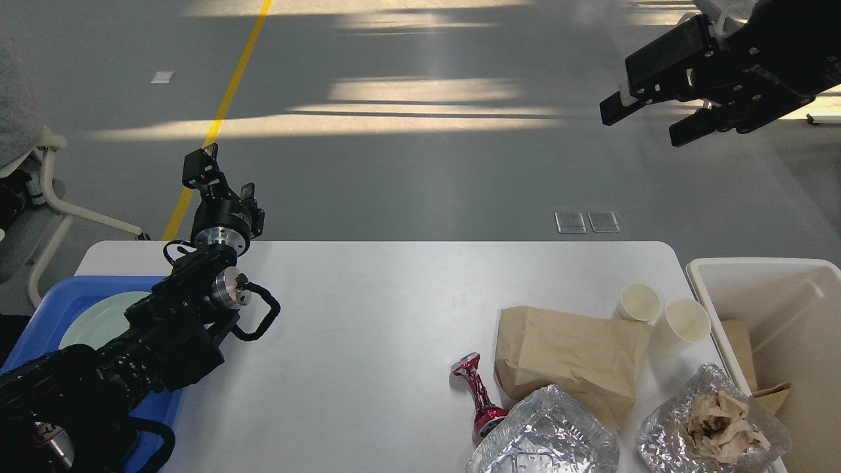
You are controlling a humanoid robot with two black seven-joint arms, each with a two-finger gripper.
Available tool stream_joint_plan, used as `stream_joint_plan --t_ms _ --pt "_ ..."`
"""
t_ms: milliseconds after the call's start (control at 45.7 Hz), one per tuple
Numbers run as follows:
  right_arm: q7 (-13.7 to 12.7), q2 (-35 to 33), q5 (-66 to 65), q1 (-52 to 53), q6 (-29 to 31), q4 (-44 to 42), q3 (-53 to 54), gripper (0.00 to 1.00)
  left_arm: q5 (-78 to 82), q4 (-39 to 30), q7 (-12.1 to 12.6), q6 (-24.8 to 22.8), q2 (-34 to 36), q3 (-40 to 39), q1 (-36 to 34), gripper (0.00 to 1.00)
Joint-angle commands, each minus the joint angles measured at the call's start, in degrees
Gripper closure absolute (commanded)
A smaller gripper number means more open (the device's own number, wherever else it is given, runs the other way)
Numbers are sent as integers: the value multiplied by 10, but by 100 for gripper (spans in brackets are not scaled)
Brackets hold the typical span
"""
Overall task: Tidy desktop
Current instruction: 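Bring the right gripper back down toward the white paper cups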
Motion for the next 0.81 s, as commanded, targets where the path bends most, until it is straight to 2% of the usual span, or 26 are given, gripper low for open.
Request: stream_joint_plan --t_ms 0,788 --pt "0 -9 0 3 0 1 2 0 0 0 0 0 0 0 0 4" --pt "0 -7 0 3 0 -4 9 0 0 0 -1 0 0 0 -1 4"
